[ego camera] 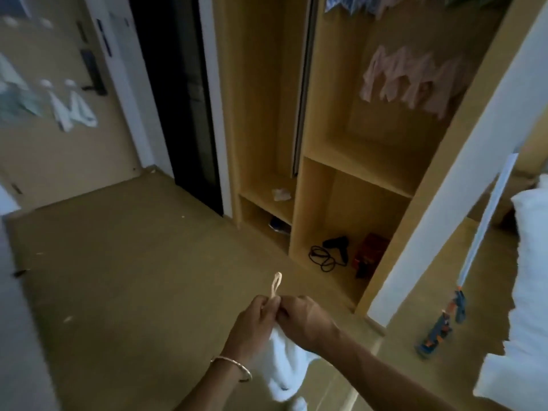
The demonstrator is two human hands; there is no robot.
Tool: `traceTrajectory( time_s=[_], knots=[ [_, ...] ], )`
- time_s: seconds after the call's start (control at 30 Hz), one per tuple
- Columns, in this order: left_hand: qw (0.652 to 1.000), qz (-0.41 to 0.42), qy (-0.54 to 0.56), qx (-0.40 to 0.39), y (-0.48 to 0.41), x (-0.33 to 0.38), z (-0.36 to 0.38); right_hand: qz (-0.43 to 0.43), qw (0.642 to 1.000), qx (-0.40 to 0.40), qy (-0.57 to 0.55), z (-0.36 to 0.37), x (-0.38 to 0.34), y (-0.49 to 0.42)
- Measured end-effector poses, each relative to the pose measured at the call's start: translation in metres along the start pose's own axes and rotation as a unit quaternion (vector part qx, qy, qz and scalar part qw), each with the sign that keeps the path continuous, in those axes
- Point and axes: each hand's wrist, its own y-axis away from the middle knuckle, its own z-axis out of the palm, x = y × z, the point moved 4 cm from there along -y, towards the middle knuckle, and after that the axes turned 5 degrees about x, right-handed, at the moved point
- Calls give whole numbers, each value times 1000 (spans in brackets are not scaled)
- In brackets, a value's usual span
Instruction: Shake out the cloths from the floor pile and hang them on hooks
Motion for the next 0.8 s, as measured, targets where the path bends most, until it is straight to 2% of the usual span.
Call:
traceTrajectory(
  time_s=[0.23,0.43,0.57,0.67,0.8],
  knots=[
    [991,-53,1,124,-108,-42,-86,-66,995,-56,-54,42,-43,-153],
    [966,-142,-12,216,-206,-66,-165,-92,964,-151,-198,46,-83,-302],
    [957,-133,-43,255,-257,-63,-212,-131,943,-134,-276,41,-123,-380],
    [957,-119,-77,255,-290,-52,-239,-147,936,-102,-303,37,-149,-424],
    [960,-99,-91,244,-338,-41,-272,-165,931,-99,-311,31,-172,-482]
  ],
)
